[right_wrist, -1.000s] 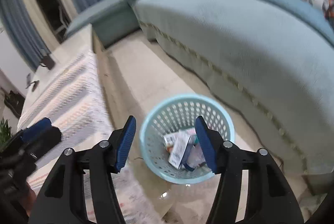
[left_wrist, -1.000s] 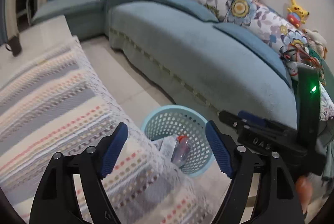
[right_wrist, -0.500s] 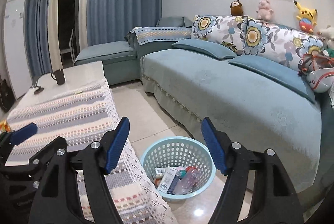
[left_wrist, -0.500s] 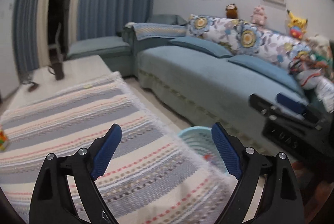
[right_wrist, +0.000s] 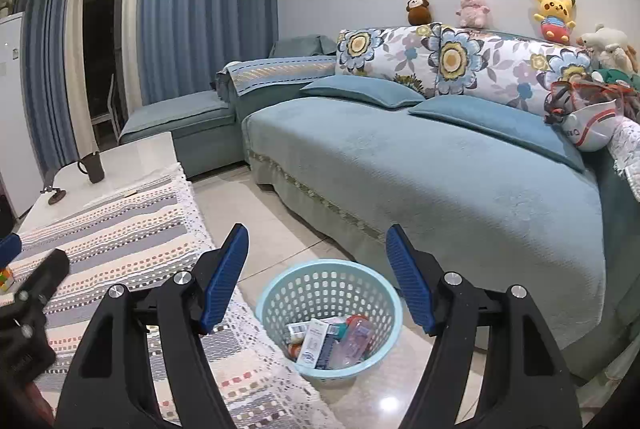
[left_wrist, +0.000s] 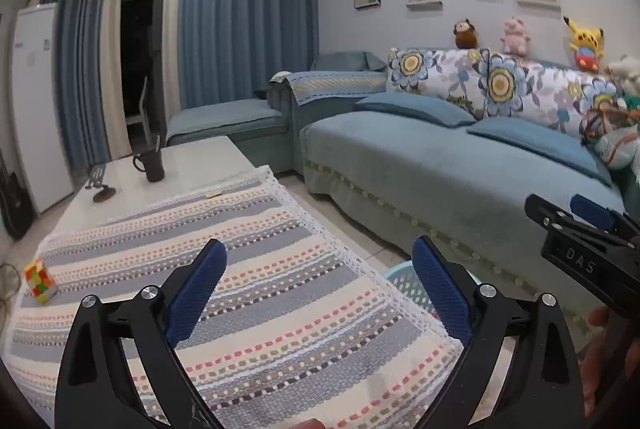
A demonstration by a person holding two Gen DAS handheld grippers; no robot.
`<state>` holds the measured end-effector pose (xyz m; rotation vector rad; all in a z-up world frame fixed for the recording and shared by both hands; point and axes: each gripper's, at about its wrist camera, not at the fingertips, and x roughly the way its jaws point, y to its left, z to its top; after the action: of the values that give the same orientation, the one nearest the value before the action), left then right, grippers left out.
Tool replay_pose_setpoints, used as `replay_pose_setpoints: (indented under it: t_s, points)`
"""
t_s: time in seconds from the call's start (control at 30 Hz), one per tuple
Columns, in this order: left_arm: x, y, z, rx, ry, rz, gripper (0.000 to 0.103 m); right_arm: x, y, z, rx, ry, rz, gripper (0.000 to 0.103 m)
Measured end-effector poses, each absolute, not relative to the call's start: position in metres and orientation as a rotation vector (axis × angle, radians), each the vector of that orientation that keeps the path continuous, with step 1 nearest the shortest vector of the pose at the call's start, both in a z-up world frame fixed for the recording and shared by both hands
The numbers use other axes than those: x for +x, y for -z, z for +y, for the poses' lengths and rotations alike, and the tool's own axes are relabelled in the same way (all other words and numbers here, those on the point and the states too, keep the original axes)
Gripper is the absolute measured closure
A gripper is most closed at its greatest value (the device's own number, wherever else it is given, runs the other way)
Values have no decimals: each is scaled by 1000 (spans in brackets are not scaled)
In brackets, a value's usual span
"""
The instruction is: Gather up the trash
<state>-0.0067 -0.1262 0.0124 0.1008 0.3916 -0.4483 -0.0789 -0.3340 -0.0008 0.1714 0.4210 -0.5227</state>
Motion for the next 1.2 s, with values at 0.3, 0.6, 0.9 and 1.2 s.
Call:
replay_pose_setpoints:
  t_s: [0.3, 0.6, 0.9, 1.2]
  points:
    - [-7, -13, -119, 71, 420, 387, 8, -81, -5, -327, 139, 523, 419, 36]
    - [-7, -7, -126, 86, 419, 417, 8, -82, -6, -328, 165, 504, 423, 36]
    - [-6, -5, -129, 87, 427, 425, 8, -83, -6, -332, 183, 502, 425, 35]
    - [-5, -3, -129, 91, 438, 426, 8, -83, -5, -330, 149, 514, 427, 34]
